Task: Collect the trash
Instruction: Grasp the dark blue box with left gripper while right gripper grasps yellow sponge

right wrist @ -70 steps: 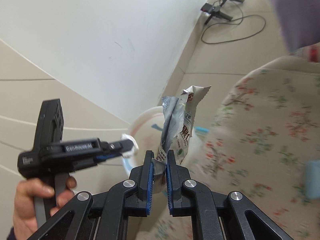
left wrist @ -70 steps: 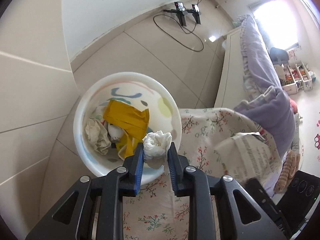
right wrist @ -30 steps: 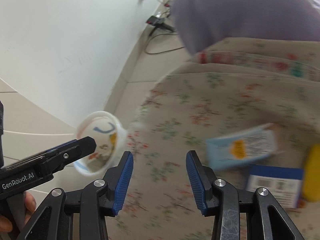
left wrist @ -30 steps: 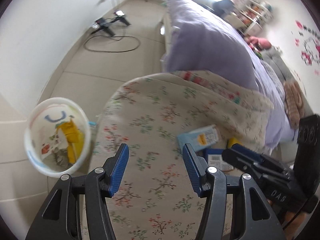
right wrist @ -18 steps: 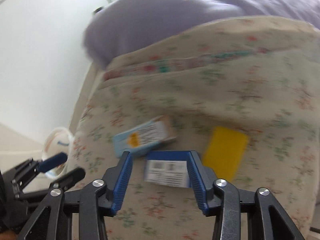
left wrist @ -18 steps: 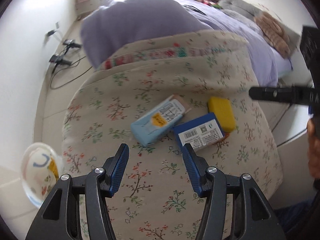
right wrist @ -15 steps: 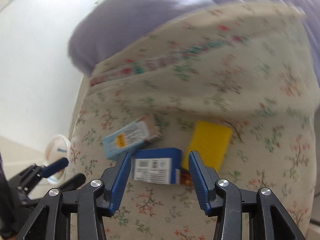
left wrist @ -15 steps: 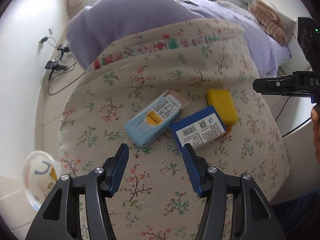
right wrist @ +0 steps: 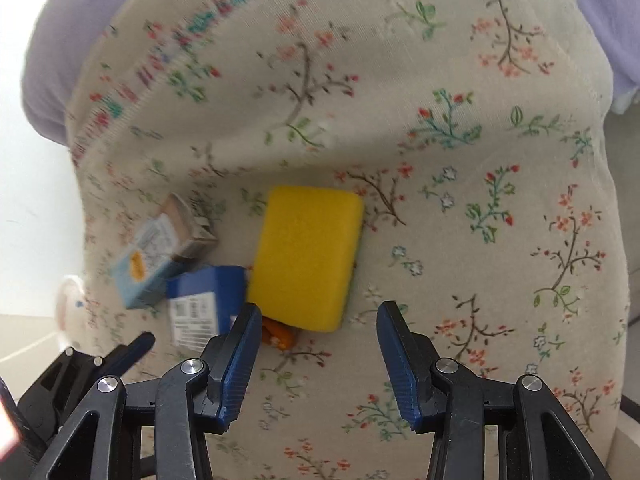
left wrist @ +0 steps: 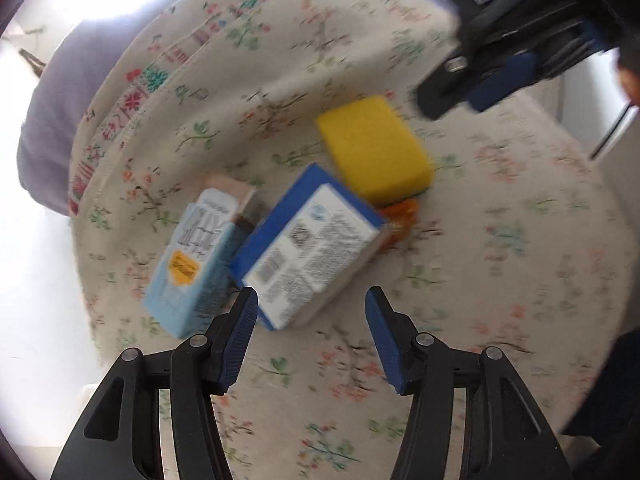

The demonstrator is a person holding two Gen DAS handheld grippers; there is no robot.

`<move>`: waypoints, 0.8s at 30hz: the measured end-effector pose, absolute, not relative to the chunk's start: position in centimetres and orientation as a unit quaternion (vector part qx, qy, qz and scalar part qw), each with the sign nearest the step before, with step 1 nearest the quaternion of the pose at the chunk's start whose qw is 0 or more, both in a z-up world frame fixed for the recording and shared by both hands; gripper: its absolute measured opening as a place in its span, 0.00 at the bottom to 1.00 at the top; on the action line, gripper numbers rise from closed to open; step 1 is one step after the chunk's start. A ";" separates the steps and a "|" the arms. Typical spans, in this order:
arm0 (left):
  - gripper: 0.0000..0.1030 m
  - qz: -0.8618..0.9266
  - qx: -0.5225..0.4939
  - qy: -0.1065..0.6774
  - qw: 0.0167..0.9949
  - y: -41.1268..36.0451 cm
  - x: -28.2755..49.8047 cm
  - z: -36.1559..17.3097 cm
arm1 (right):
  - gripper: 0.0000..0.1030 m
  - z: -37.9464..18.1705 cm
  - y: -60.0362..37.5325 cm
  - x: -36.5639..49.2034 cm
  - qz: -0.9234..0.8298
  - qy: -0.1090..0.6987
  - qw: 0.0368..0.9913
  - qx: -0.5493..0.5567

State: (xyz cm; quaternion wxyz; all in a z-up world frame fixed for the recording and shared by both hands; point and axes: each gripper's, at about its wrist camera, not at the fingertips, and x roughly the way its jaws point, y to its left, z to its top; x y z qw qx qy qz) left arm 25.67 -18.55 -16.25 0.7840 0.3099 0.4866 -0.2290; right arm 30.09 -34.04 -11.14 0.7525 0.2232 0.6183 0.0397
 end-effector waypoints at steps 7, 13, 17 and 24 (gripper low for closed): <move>0.26 -0.225 0.289 0.477 0.799 -17.8 27.7 -15.7 | 0.51 -12.1 -34.6 30.3 0.034 0.624 0.749 0.219; 0.09 -0.221 0.256 0.476 0.812 -17.2 29.1 -14.7 | 0.51 -13.4 -35.8 30.6 0.028 0.627 0.736 0.253; 0.00 -0.232 0.207 0.489 0.815 -16.1 29.9 -13.4 | 0.52 -13.5 -36.2 31.1 0.026 0.622 0.733 0.275; 0.00 -0.260 0.116 0.503 0.816 -13.3 30.5 -11.0 | 0.59 -14.8 -34.9 32.4 0.027 0.628 0.727 0.277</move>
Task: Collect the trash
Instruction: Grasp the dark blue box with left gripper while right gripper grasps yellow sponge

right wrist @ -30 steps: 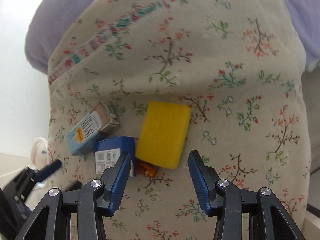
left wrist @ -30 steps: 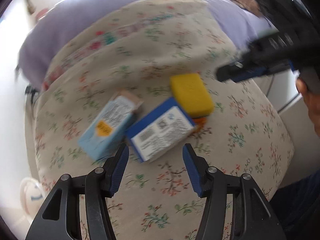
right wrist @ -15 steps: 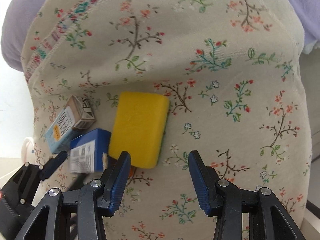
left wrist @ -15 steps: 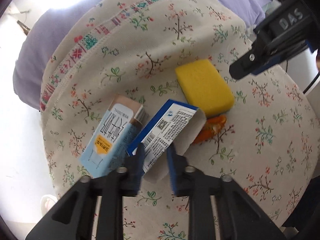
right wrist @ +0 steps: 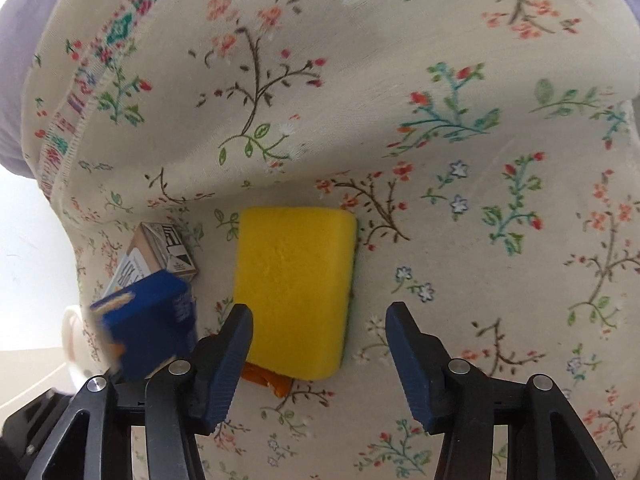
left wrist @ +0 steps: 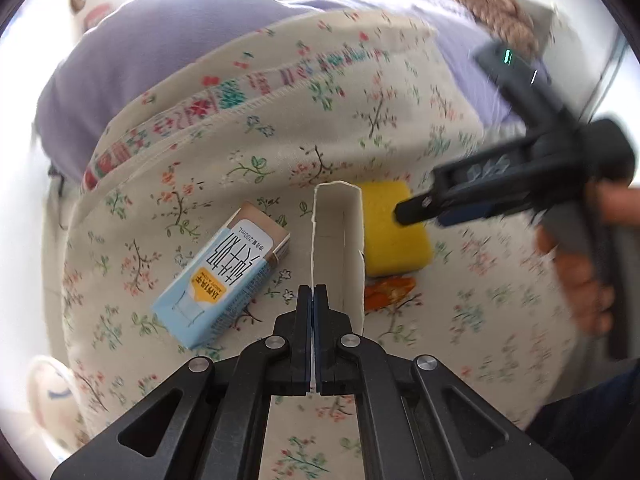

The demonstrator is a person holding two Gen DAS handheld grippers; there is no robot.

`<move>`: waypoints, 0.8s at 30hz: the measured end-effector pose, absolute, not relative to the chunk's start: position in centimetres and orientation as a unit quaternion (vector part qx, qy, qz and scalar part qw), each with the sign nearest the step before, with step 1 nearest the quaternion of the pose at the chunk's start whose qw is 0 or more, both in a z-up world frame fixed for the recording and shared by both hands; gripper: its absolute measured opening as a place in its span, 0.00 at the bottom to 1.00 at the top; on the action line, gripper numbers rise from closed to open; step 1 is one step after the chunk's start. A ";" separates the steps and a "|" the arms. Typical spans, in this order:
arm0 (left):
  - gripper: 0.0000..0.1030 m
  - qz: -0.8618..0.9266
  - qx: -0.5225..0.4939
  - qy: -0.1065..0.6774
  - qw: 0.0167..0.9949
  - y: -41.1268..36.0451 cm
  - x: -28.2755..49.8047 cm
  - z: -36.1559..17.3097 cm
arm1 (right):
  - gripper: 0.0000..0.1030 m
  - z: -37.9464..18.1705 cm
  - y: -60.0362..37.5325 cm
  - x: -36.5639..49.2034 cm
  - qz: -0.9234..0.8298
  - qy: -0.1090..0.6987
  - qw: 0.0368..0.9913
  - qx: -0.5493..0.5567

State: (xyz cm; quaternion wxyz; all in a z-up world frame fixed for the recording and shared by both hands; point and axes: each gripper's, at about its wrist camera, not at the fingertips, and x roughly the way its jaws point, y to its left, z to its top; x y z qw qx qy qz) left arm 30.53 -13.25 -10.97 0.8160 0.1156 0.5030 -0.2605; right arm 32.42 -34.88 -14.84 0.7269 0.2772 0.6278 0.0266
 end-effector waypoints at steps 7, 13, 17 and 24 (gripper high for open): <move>0.00 -0.248 0.046 0.502 0.827 -10.1 29.4 -7.5 | 0.68 -16.9 -33.6 33.5 0.027 0.634 0.721 0.278; 0.00 -0.227 0.005 0.508 0.831 -6.7 29.4 -6.6 | 0.73 -18.4 -31.9 34.5 0.022 0.643 0.719 0.261; 0.00 -0.218 -0.010 0.510 0.832 -5.4 29.6 -6.8 | 0.52 -18.0 -29.8 35.1 0.020 0.648 0.730 0.217; 0.00 -0.205 -0.032 0.510 0.835 -3.1 30.4 -6.8 | 0.49 -14.6 -28.4 35.6 0.014 0.626 0.755 0.194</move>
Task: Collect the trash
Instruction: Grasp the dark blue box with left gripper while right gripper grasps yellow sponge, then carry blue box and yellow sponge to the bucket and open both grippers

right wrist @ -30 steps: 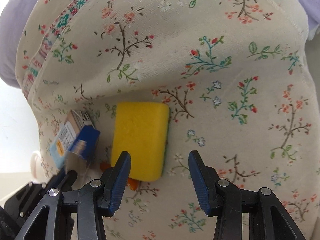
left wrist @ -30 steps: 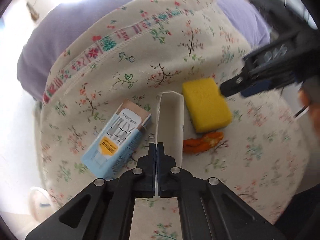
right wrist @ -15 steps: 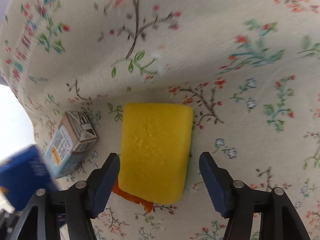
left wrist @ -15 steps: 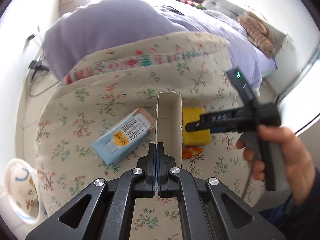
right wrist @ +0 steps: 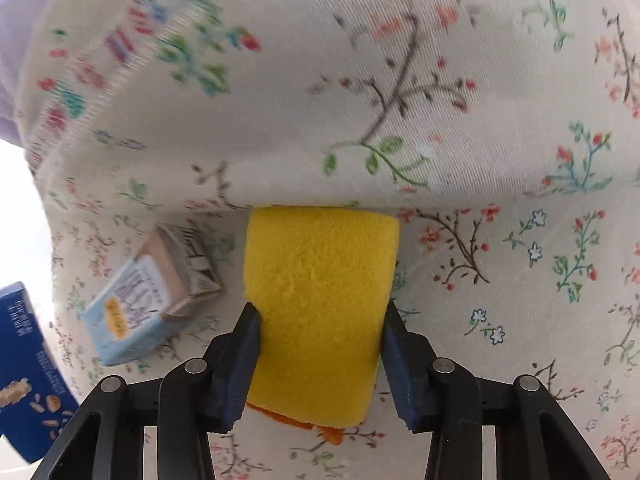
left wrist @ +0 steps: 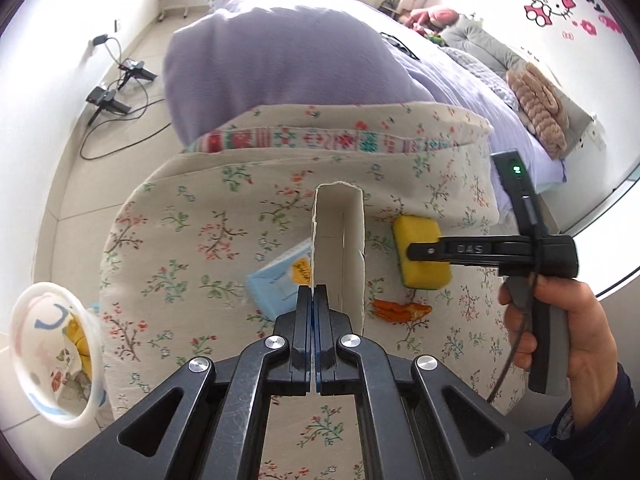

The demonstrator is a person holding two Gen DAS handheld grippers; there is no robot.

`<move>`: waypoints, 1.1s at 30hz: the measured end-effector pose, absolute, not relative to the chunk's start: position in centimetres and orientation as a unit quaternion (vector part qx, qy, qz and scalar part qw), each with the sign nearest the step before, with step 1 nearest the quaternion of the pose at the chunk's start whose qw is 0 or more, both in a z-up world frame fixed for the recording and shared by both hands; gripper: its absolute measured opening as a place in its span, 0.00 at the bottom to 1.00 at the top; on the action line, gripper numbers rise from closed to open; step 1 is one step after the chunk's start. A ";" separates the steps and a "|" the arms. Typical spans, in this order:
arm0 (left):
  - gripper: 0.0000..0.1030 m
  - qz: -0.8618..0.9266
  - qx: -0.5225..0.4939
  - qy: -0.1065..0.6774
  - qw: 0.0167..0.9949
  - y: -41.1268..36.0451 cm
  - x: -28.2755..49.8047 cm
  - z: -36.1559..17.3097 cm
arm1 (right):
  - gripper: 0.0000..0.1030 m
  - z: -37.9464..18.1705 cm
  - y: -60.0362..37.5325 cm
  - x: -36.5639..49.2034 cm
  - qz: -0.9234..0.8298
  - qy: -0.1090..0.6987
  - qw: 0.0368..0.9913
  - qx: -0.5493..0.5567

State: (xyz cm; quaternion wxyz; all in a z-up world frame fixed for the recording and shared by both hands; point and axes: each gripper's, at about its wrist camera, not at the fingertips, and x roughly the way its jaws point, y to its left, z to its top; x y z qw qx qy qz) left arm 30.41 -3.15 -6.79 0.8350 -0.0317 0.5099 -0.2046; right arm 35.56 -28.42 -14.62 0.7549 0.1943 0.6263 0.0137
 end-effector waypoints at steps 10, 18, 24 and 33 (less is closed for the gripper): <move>0.00 -0.195 -0.050 0.511 0.836 -1.5 31.4 -6.8 | 0.48 -10.1 -23.9 34.1 0.055 0.590 0.777 0.210; 0.00 -0.162 -0.068 0.519 0.837 1.5 32.0 -7.0 | 0.49 -8.1 -17.5 35.4 0.124 0.560 0.803 0.161; 0.00 -0.124 -0.085 0.521 0.840 5.9 32.5 -7.5 | 0.49 -7.5 -12.4 36.5 0.171 0.541 0.813 0.133; 0.00 -0.034 -0.117 0.535 0.836 15.5 33.0 -9.1 | 0.49 -8.4 -1.7 37.5 0.251 0.534 0.799 0.117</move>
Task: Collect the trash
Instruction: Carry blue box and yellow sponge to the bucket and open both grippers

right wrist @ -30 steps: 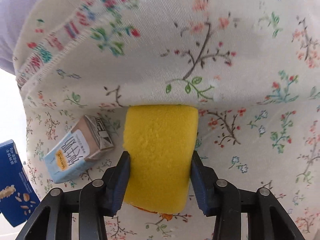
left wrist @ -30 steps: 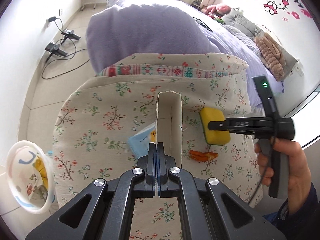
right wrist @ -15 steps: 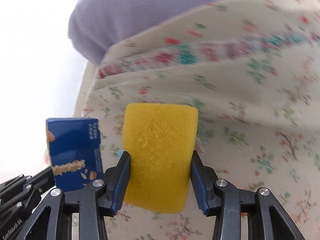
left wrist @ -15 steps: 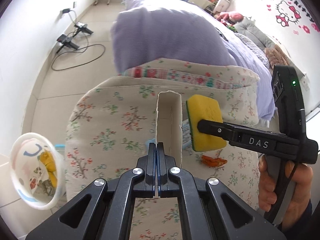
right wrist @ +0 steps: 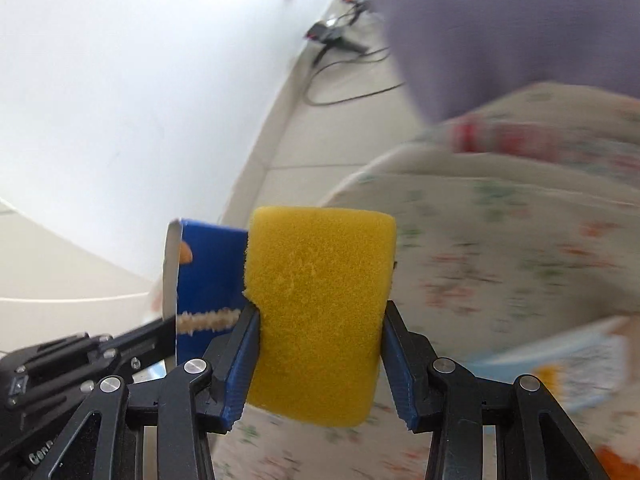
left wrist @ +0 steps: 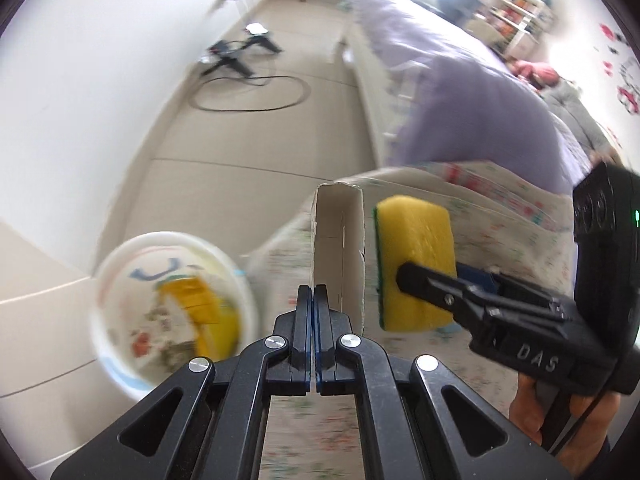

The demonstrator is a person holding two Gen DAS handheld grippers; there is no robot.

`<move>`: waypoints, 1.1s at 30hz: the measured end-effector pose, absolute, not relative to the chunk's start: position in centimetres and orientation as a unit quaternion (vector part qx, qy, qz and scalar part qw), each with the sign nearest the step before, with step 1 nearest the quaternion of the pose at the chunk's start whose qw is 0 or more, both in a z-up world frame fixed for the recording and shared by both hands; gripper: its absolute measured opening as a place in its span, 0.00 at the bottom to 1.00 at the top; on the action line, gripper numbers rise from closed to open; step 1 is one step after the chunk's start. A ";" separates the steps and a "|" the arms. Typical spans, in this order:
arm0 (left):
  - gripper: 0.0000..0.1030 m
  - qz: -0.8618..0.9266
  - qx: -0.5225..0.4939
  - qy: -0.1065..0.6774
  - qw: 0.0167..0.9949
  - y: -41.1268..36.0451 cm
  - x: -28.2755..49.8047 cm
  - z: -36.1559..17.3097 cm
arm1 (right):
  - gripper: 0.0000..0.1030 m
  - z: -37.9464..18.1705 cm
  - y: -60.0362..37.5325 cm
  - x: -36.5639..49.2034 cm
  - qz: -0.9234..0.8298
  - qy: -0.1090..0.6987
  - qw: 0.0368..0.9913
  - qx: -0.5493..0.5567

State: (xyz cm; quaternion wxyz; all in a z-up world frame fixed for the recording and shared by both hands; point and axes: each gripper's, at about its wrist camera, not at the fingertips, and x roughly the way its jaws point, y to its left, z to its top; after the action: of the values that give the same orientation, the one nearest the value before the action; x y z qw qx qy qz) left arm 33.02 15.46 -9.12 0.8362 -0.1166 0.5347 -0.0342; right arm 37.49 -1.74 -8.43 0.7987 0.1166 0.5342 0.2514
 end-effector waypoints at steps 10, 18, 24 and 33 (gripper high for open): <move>0.00 0.051 -0.142 0.569 0.809 24.1 32.4 -13.3 | 0.50 -12.2 5.1 36.9 0.303 0.557 0.766 0.107; 0.13 0.080 -0.159 0.594 0.784 26.2 31.7 -14.9 | 0.51 -13.6 8.0 35.9 0.313 0.570 0.753 0.102; 0.49 0.095 -0.168 0.569 0.799 26.9 31.0 -12.9 | 0.52 -14.7 10.6 35.9 0.322 0.574 0.748 0.092; 0.49 0.108 -0.192 0.539 0.813 28.2 29.8 -10.6 | 0.62 -15.1 13.5 35.7 0.350 0.556 0.745 0.114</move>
State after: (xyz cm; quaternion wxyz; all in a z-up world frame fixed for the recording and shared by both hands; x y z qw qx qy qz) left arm 29.77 28.22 -10.62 0.8131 -0.1919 0.5389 0.1075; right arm 35.66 13.52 -15.09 0.7451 0.1141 0.5560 0.3501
